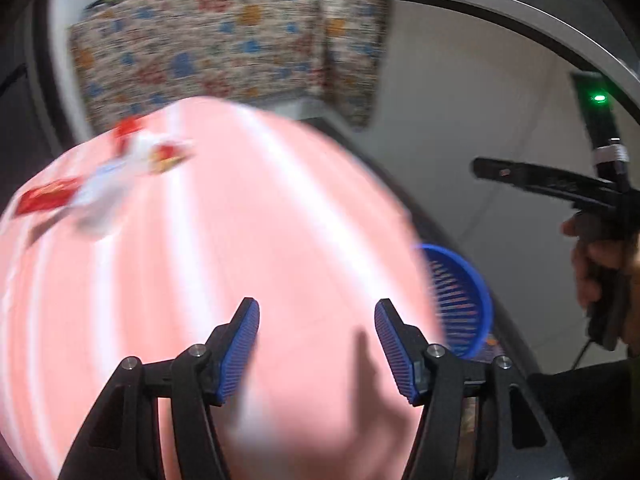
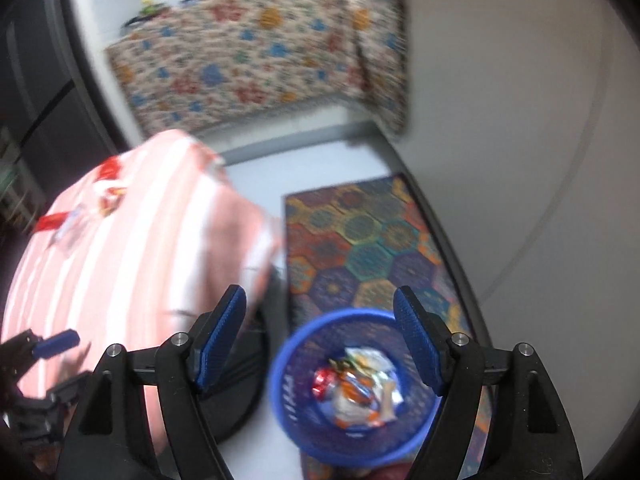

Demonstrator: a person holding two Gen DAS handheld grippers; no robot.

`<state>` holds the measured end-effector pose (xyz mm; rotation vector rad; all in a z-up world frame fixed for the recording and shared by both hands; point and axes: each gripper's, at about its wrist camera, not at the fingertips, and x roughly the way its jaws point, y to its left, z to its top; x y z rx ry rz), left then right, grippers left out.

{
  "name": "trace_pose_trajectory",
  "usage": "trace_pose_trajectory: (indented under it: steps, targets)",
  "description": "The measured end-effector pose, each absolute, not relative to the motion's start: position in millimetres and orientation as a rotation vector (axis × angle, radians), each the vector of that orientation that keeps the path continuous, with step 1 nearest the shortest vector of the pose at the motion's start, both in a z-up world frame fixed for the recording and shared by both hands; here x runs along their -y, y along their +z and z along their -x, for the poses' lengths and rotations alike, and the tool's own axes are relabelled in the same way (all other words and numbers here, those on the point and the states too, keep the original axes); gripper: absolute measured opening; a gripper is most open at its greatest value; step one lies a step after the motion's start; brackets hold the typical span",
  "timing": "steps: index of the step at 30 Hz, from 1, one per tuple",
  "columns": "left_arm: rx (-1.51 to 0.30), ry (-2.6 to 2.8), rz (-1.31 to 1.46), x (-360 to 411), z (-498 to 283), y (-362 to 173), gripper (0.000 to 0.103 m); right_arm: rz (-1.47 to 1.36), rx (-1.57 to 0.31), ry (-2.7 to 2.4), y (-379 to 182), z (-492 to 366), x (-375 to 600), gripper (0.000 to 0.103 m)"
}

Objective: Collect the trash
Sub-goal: 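Move both tools back over the table toward the clear plastic box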

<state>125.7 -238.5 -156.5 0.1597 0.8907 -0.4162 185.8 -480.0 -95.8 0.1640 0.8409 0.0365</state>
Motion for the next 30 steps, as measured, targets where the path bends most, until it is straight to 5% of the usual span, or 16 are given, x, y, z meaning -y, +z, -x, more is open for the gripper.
trace_pose_trajectory:
  steps: [13,17,23,30]
  targets:
    - [-0.924,-0.201,-0.126,108,-149,-165,0.061,0.115,-0.819,0.412,-108,-202,283,0.081]
    - [-0.915,-0.228,-0.14,98,-154,-166,0.063,0.162,-0.881,0.438,-128,-203,255,0.089]
    - [-0.907,-0.269,-0.171,100,-173,-169,0.076,0.22,-0.894,0.4,-140,-199,244,0.102]
    - [-0.916,-0.352,-0.208,104,-218,-173,0.091,0.193,-0.888,0.403,-142,-202,244,0.103]
